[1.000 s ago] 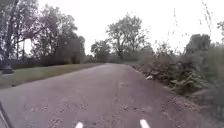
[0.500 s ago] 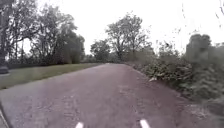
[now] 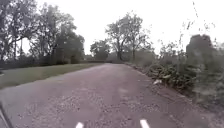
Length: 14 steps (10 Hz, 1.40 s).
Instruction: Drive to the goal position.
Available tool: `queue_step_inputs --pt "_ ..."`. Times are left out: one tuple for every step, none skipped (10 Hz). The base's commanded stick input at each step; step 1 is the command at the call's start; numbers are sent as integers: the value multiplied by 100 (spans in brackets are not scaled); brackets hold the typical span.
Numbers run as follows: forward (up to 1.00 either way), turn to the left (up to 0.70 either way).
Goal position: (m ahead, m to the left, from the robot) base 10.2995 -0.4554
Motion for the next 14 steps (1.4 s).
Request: queue_step_inputs --pt "70 0" --pt "70 0" --pt "70 0" --pt "70 0" --pt "70 0" --pt "70 0" --pt "70 0" --pt "70 0" --pt "70 0" --pt "70 0" --pt "70 0" --pt "70 0" --pt "70 0" --pt "70 0"
